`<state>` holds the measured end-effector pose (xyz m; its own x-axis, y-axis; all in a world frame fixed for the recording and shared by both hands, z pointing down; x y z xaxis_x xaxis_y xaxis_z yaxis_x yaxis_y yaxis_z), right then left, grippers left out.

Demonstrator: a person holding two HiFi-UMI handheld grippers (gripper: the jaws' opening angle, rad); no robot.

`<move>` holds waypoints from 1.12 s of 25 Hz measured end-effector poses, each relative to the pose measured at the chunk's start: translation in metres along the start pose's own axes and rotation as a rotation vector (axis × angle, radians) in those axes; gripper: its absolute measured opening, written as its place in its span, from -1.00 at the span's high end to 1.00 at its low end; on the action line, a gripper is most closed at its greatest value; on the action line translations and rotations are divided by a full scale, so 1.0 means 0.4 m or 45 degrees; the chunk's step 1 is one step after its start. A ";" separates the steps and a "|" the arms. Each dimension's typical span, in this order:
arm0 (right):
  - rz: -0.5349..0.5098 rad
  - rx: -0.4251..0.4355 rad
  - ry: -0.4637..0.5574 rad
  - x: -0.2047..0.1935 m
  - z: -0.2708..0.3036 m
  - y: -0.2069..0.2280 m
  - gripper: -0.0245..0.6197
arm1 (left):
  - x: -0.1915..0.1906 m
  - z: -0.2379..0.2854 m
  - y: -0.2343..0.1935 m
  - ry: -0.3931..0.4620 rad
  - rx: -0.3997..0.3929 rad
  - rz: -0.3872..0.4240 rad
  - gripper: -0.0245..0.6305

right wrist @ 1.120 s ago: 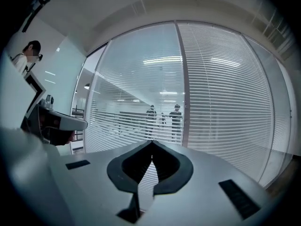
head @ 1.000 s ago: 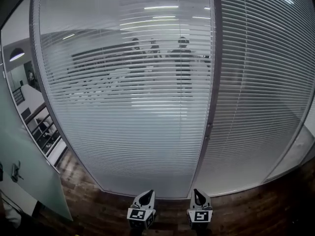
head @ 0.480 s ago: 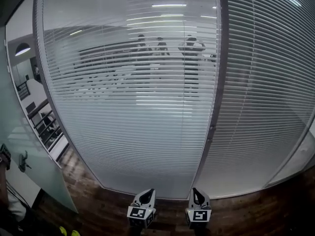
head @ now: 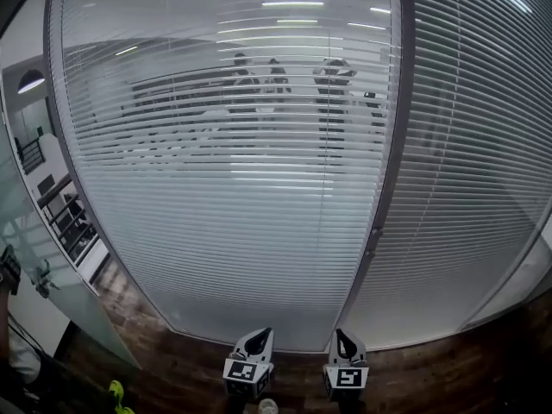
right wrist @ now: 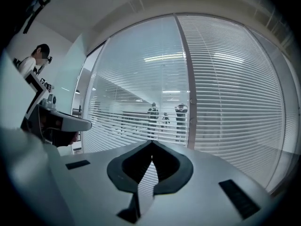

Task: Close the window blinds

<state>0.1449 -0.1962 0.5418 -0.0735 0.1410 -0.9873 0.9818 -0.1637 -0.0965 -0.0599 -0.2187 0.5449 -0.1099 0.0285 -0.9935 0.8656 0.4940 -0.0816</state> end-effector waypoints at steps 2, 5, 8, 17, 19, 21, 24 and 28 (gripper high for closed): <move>0.001 -0.010 0.010 -0.011 0.039 -0.003 0.91 | -0.005 0.029 -0.032 0.006 -0.002 0.005 0.92; 0.008 -0.037 -0.016 -0.021 0.085 -0.004 0.91 | -0.016 0.066 -0.072 0.006 -0.012 0.005 0.92; 0.019 -0.056 -0.024 -0.025 0.131 0.010 0.91 | -0.001 0.112 -0.091 0.011 -0.005 0.012 0.93; 0.003 -0.095 0.001 -0.030 0.230 0.023 0.91 | 0.003 0.213 -0.148 0.008 -0.047 0.014 0.93; 0.002 -0.104 -0.009 -0.038 0.243 0.024 0.91 | -0.014 0.227 -0.159 0.006 -0.071 0.003 0.93; -0.005 -0.114 0.003 -0.051 0.254 0.024 0.91 | -0.019 0.240 -0.171 0.013 -0.083 -0.014 0.93; -0.037 -0.127 0.102 -0.047 0.264 0.009 0.91 | -0.008 0.250 -0.190 0.025 -0.092 -0.024 0.93; -0.043 -0.166 0.130 -0.043 0.270 -0.011 0.91 | -0.021 0.246 -0.215 -0.001 -0.109 -0.024 0.93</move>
<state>0.1228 -0.3035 0.5456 -0.0953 0.2436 -0.9652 0.9940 -0.0298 -0.1057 -0.0854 -0.3472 0.5527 -0.1252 0.0177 -0.9920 0.8185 0.5670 -0.0932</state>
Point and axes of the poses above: the fingertips, and each gripper's own axes: z forward along the fingers, y to its right, x out of its top, the point moved 5 cm from there along -z, backward along the fingers, and after that the axes turned 14 degrees about y, right-handed, at the moved point
